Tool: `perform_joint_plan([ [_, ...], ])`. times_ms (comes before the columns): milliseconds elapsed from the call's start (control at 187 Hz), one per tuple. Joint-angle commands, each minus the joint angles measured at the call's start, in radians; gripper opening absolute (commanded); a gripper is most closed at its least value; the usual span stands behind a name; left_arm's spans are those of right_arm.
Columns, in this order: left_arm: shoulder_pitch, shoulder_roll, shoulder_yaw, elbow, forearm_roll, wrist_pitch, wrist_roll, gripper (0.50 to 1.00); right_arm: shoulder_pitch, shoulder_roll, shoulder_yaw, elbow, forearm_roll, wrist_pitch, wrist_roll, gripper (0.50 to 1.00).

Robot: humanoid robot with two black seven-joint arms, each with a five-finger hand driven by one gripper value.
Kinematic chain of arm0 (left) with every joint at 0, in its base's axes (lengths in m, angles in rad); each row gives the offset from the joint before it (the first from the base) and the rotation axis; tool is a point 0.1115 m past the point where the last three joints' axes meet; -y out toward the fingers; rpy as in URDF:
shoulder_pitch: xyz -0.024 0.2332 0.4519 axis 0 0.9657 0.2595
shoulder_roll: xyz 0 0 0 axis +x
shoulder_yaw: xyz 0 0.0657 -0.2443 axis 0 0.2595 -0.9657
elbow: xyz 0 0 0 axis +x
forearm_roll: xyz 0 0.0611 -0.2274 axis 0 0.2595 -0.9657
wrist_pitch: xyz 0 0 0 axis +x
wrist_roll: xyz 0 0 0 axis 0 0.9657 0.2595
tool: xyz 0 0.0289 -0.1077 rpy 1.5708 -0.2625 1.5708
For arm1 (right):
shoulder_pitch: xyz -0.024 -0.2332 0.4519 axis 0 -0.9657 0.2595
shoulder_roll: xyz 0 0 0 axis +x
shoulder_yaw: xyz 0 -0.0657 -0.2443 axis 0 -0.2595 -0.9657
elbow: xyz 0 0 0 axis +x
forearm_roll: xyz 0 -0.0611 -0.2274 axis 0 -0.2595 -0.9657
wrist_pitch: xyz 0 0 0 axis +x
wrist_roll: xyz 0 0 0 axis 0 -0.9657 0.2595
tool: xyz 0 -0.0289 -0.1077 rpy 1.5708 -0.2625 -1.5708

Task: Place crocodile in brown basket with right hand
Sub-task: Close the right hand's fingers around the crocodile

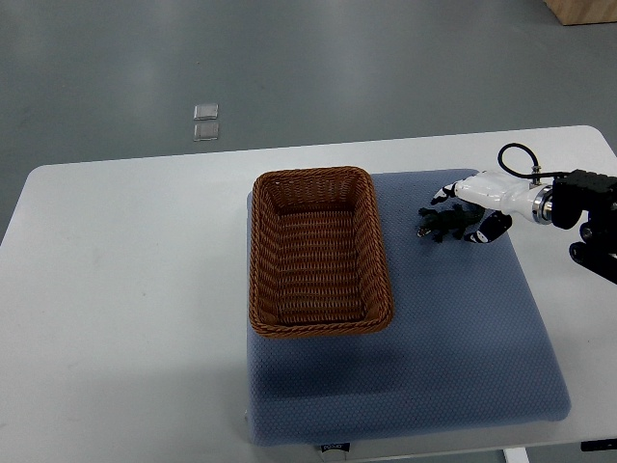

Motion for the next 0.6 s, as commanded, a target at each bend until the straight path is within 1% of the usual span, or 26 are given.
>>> perform_joint_plan([
  [0,0.0,0.0,0.0,0.0,0.001,0.0,0.0,1.0,0.0,0.005,0.0,0.0,0.0,-0.001,0.0,0.797],
  [229,0.0,0.0,0.0,0.0,-0.001,0.0,0.0,1.0,0.0,0.005,-0.017,0.0,0.0,-0.012,0.0,0.791],
  [374,0.0,0.0,0.0,0.0,0.001,0.0,0.0,1.0,-0.002,0.007,-0.017,0.0,0.0,-0.022,0.002,0.756],
  [438,0.0,0.0,0.0,0.0,0.001,0.0,0.0,1.0,0.0,0.007,-0.018,0.0,0.0,-0.022,0.002,0.721],
  [486,0.0,0.0,0.0,0.0,-0.001,0.0,0.0,1.0,0.0,0.005,-0.018,0.0,0.0,-0.022,0.0,0.678],
  [496,0.0,0.0,0.0,0.0,-0.001,0.0,0.0,1.0,0.0,0.005,-0.018,0.0,0.0,-0.022,0.0,0.678],
  [512,0.0,0.0,0.0,0.0,-0.001,0.0,0.0,1.0,0.0,0.005,-0.018,0.0,0.0,-0.022,0.0,0.656],
  [518,0.0,0.0,0.0,0.0,-0.001,0.0,0.0,1.0,0.0,0.005,-0.018,0.0,0.0,-0.022,0.0,0.656],
  [523,0.0,0.0,0.0,0.0,-0.001,0.0,0.0,1.0,0.0,0.007,-0.018,0.0,0.0,-0.022,0.0,0.644],
  [528,0.0,0.0,0.0,0.0,-0.001,0.0,0.0,1.0,0.0,0.007,-0.018,0.0,0.0,-0.022,0.0,0.643],
  [544,0.0,0.0,0.0,0.0,-0.001,0.0,0.0,1.0,0.0,0.005,-0.018,0.0,0.0,-0.022,0.0,0.615],
  [550,0.0,0.0,0.0,0.0,-0.001,0.0,0.0,1.0,0.0,0.005,-0.018,0.0,0.0,-0.022,0.0,0.615],
  [555,0.0,0.0,0.0,0.0,-0.001,0.0,0.0,1.0,0.0,0.005,-0.018,0.0,0.0,-0.022,0.0,0.601],
  [560,0.0,0.0,0.0,0.0,-0.001,0.0,0.0,1.0,0.0,0.005,-0.018,0.0,0.0,-0.022,0.0,0.601],
  [566,0.0,0.0,0.0,0.0,-0.001,0.0,0.0,1.0,0.0,0.007,-0.018,0.0,0.0,-0.022,0.0,0.584],
  [582,0.0,0.0,0.0,0.0,-0.001,0.0,0.0,1.0,0.0,0.007,-0.018,0.0,0.0,-0.024,0.0,0.572],
  [587,0.0,0.0,0.0,0.0,-0.001,0.0,0.0,1.0,0.0,0.007,-0.018,0.0,0.0,-0.024,0.0,0.558],
  [592,0.0,0.0,0.0,0.0,-0.001,0.0,0.0,1.0,0.0,0.007,-0.018,0.0,0.0,-0.024,0.0,0.558],
])
